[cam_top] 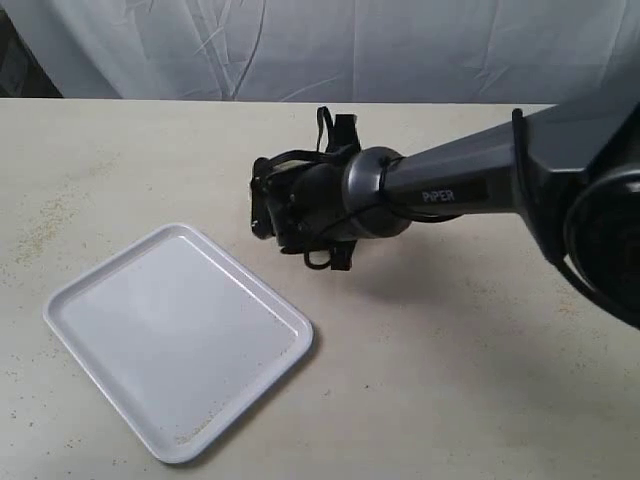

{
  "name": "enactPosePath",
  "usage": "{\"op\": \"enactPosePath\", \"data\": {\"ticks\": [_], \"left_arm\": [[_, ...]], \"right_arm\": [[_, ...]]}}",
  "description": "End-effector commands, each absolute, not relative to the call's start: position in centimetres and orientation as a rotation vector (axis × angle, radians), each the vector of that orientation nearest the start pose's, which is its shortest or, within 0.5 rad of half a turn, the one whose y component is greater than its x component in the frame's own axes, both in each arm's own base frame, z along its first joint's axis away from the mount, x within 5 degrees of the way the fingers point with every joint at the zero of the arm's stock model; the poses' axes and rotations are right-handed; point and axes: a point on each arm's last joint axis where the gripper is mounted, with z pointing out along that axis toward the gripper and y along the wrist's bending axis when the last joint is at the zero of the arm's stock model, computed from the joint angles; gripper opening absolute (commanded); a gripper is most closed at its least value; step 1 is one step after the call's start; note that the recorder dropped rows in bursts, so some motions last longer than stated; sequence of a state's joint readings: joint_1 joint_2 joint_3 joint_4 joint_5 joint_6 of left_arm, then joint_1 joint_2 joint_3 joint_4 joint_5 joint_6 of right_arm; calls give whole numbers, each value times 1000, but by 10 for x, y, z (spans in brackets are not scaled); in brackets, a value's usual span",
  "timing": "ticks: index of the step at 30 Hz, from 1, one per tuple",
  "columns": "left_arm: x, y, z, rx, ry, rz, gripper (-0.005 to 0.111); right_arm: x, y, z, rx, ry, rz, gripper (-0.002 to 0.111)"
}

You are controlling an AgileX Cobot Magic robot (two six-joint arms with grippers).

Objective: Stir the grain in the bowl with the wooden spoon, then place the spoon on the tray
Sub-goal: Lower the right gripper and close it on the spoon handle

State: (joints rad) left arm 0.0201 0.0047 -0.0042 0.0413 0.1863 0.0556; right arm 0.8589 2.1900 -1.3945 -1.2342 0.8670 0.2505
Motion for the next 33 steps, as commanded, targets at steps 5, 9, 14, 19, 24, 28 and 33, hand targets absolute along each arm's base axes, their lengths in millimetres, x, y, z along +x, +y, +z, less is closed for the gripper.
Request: {"op": "enactPosePath", "data": {"ticks": [5,9,14,19,24,28,33], "left_arm": [[56,2,197,62,1664,94,0],[56,2,197,62,1662,94,0],[56,2,197,62,1662,94,0],[56,2,197,62,1664,94,0],[56,2,197,62,1664,94,0],[56,2,197,62,1664,94,0],[56,2,197,62,1664,94,0]], "right_arm": [[320,291,130,-1684,1801,-1099,-1],[317,291,136,-1670,1785,-1171,-1],[315,290,154,-1622,1786,-1175,-1],[315,288,172,-1584,1765,-1170,-1],[323,285,161,-1609,1764,-1152,-1],[334,277,141,-1644,1782,-1171,-1],[338,274,125,-1672,1804,-1179,-1]]}}
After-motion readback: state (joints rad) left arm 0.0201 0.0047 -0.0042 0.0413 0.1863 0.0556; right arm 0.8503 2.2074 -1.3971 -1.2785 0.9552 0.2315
